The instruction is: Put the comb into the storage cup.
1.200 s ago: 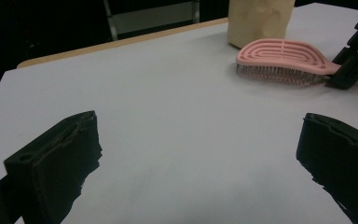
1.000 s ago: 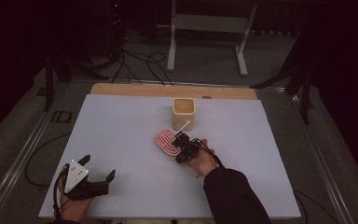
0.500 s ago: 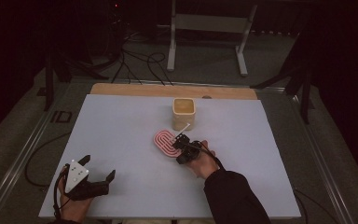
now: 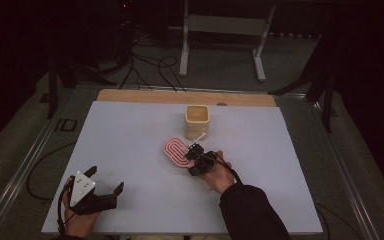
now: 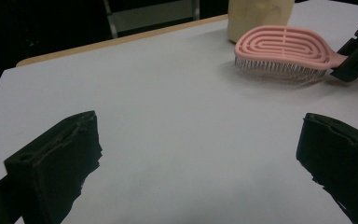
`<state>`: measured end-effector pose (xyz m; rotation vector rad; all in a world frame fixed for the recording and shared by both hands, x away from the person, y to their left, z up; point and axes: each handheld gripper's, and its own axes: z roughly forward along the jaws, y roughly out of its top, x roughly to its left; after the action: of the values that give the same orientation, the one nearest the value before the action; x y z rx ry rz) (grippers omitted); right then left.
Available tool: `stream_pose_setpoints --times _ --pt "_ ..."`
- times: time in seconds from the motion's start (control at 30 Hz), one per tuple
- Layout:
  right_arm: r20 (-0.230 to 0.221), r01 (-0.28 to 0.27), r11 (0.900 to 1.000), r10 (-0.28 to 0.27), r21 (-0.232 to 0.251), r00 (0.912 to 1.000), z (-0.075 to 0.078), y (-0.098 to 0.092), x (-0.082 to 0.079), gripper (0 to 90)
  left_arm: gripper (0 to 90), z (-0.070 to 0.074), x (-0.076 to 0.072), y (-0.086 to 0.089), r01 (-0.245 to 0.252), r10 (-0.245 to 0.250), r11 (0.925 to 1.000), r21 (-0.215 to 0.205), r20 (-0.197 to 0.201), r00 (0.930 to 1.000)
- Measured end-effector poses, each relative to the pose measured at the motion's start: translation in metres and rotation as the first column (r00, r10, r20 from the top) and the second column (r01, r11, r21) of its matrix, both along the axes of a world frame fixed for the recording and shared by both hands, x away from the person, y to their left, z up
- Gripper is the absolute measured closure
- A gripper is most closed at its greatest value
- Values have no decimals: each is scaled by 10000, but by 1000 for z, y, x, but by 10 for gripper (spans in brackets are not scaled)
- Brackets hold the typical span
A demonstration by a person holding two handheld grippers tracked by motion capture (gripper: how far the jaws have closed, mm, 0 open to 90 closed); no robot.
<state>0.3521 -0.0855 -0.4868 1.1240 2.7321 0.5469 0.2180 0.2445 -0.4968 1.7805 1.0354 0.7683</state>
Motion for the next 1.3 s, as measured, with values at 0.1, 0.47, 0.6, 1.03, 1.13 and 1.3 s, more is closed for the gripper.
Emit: stream_pose_setpoints --times 0.1,0.47,0.6,1.03,1.13,1.3 --pt "150 -21 9999 18 145 9999 3 -2 -1 698 2 0 0 0 1 -1 10000 -1 -3 10000" --pt "781 93 9945 -175 1044 9968 21 -17 -6 699 2 0 0 0 -5 5 10000 39 -25 10000" --pt "999 104 9899 -247 1411 9947 26 -24 -7 699 2 0 0 0 -15 15 10000 43 -28 10000" --pt "1404 73 9613 -477 2753 9889 39 -51 -16 700 2 -1 0 -1 -14 15 10000 40 -49 10000" --pt "1497 43 9526 -523 3042 9873 39 -58 -19 700 2 -1 0 -1 -14 14 10000 59 -66 10000" --pt "1633 64 9382 -670 3461 9843 41 -69 -24 700 2 -2 1 -1 -14 15 10000 87 -85 10000"
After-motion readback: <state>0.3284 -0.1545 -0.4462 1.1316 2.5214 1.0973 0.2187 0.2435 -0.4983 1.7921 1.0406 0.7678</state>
